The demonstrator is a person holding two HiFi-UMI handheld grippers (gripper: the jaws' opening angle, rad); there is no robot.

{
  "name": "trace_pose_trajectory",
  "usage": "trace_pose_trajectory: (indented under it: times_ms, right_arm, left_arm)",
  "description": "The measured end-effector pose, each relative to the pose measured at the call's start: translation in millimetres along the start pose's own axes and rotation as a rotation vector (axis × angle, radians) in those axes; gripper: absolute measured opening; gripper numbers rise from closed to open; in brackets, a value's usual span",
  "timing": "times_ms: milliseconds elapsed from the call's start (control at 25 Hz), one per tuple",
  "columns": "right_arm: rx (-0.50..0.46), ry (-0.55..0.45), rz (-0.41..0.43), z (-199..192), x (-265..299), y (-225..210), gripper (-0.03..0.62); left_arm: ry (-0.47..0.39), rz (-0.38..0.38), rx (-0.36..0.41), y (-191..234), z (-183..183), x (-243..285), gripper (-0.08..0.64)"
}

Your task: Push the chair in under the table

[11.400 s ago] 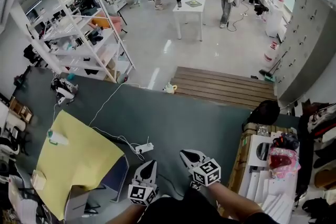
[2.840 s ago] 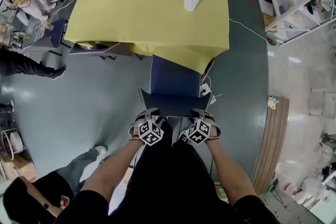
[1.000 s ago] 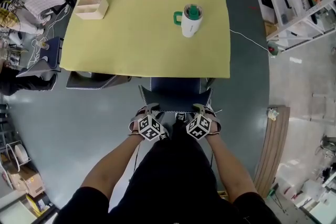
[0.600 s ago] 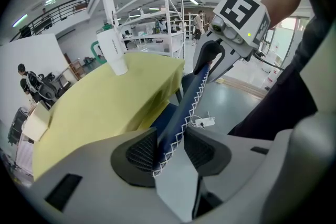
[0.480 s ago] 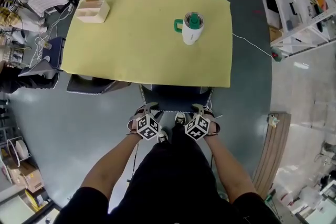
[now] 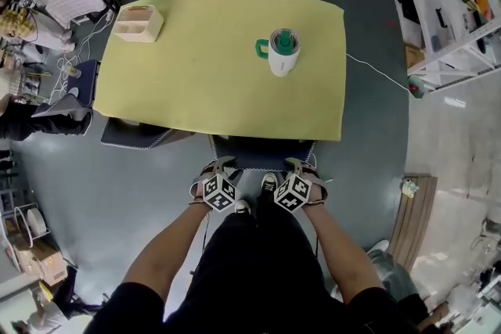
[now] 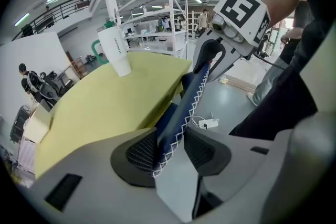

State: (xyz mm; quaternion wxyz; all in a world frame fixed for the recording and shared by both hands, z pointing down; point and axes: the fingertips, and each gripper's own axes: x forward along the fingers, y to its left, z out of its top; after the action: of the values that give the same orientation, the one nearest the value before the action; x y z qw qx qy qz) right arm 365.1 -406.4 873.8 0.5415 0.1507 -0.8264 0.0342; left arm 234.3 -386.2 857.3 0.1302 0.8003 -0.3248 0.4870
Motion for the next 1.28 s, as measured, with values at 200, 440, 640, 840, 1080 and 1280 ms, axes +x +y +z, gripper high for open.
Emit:
trace_pose_trajectory:
  times_ms: [200, 440, 640, 840, 1080, 1280]
  right_arm:
    - [-0.011, 0.001, 0.016, -0.7, 0.0, -0.1, 0.146]
    - [-0.011, 0.01, 0.028, -0.9, 6.1, 1.4, 0.147]
    - [-0.068, 0.043, 0.045, 1.6, 1.9, 17.1, 0.147]
    - [0.028, 0.027, 0.028, 8.9, -28.2, 5.1, 0.147]
    - [0.173, -0.13, -0.025, 37.7, -87.6, -17.5, 0.089]
    - [0.24, -0.267, -0.096, 71.8, -128.0, -42.3, 0.041]
  left_arm:
    - [0.018, 0.0, -0.021, -0.6, -0.3, 0.9, 0.164]
    - [0.03, -0.033, -0.022, 0.8, -4.4, 5.2, 0.165]
    - [0.05, -0.101, -0.027, -5.5, -17.0, -2.2, 0.169]
    - [0.018, -0.127, -0.001, 2.7, -6.7, -16.7, 0.169]
    - [-0.075, -0.1, -0.084, 23.6, 1.8, -62.2, 0.134]
    - [-0.231, -0.017, -0.14, 54.2, 31.1, -102.2, 0.038]
